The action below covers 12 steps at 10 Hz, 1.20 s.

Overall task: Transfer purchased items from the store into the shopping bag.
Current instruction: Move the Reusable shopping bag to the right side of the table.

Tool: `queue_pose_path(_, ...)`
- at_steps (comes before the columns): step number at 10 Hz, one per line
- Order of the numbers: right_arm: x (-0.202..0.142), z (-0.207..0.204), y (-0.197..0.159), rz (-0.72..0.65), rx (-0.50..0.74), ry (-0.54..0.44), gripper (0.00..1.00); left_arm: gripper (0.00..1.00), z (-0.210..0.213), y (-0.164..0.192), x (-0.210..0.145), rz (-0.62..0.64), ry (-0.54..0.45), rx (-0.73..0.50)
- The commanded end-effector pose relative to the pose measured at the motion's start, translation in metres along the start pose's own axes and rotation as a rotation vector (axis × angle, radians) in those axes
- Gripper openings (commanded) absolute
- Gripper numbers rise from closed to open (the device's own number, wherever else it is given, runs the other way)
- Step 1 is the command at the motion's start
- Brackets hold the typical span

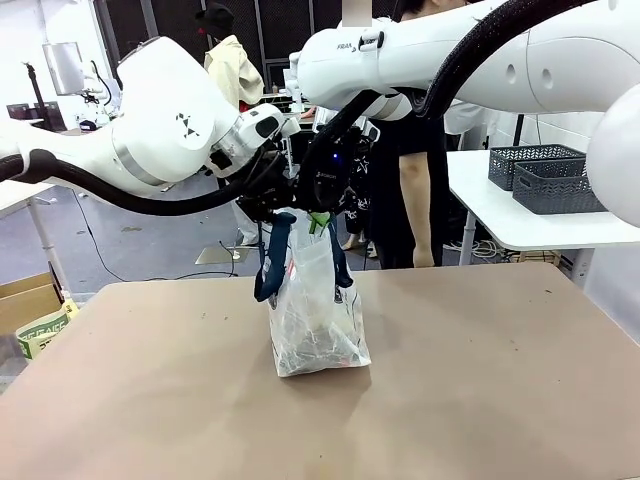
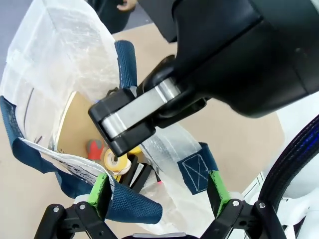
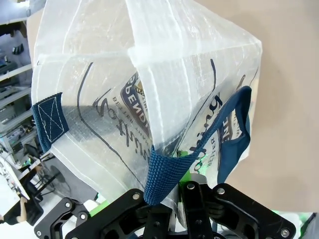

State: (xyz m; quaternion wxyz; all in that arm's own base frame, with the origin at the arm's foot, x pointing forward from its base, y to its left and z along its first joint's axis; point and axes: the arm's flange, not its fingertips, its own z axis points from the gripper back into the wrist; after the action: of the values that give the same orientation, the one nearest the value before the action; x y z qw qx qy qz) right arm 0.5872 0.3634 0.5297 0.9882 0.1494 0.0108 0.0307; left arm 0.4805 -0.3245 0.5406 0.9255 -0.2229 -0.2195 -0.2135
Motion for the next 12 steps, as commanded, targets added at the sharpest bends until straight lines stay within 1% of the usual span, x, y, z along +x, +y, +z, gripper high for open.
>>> queue_pose_path(1, 0.006, 0.002, 0.005, 0.009, 0.005, 0.008, 0.00, 1.00, 0.002, 0.007, -0.012, 0.010, -0.043, -0.043)
queue_pose_path(2, 0.006, 0.002, 0.005, 0.010, 0.008, 0.010, 0.00, 1.00, 0.001, 0.008, -0.010, 0.028, -0.054, -0.060)
queue_pose_path(3, 0.005, 0.002, 0.005, 0.009, 0.014, 0.006, 0.00, 1.00, -0.001, 0.008, -0.010, 0.015, -0.071, -0.066)
queue_pose_path(9, 0.009, 0.000, 0.005, 0.039, 0.073, 0.009, 0.00, 1.00, -0.017, 0.007, -0.007, 0.020, -0.014, -0.083)
queue_pose_path(12, 0.010, -0.001, 0.004, 0.037, 0.076, 0.017, 0.00, 1.00, -0.027, 0.003, -0.007, 0.023, 0.048, -0.039)
